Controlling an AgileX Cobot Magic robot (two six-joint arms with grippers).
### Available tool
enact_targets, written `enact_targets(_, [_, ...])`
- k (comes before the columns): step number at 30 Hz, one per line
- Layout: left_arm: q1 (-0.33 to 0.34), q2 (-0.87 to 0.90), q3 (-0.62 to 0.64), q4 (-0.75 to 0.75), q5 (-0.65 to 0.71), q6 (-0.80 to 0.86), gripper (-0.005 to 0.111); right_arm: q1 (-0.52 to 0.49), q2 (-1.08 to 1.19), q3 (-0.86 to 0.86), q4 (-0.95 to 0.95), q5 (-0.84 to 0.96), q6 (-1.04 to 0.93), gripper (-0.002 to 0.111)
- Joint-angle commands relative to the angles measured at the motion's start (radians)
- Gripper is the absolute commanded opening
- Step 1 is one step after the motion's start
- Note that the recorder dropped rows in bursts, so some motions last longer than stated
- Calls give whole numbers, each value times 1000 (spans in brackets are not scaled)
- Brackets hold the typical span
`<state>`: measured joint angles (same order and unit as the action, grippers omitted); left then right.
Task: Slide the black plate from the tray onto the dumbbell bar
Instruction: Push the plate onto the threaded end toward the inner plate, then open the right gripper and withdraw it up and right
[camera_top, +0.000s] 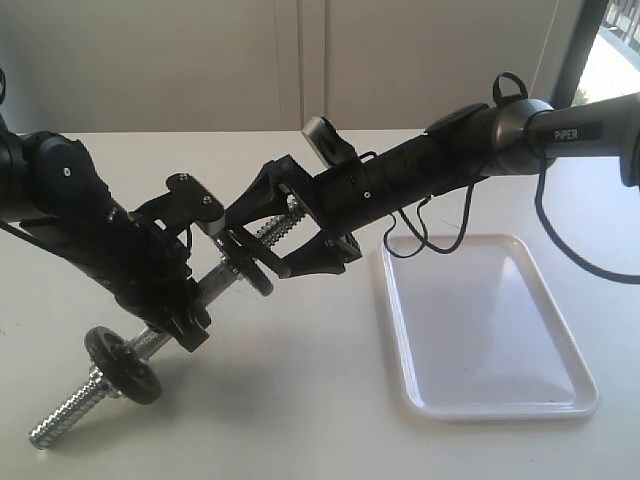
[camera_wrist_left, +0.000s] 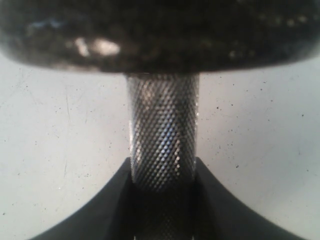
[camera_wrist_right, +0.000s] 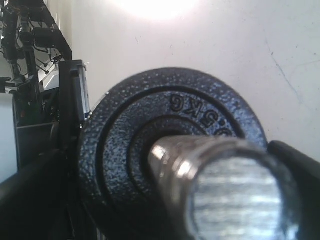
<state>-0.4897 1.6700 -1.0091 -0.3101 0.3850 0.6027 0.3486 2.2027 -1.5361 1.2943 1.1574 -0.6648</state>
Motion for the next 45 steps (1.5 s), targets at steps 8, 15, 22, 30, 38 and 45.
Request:
enact_targets(8, [-4, -52, -28, -66, -52, -2, 0, -14, -27, -10, 10, 64, -11, 100])
enact_targets(15, [-4, -52, -28, -66, -52, -2, 0, -26, -27, -10, -5, 64, -11, 100])
enact_targets(22, [-4, -54, -28, -66, -55, -2, 0, -39, -27, -10, -36, 56, -11, 100])
enact_targets(30, [-4, -54, -28, -66, -55, -2, 0, -57, -27, -10, -63, 48, -11, 100])
enact_targets(38, [-4, -54, -28, -66, -55, -2, 0, -113, -27, -17, -213, 27, 82, 100])
enact_targets(45, [-4, -52, -28, -74, -55, -2, 0, -202, -27, -39, -199, 37, 151, 79])
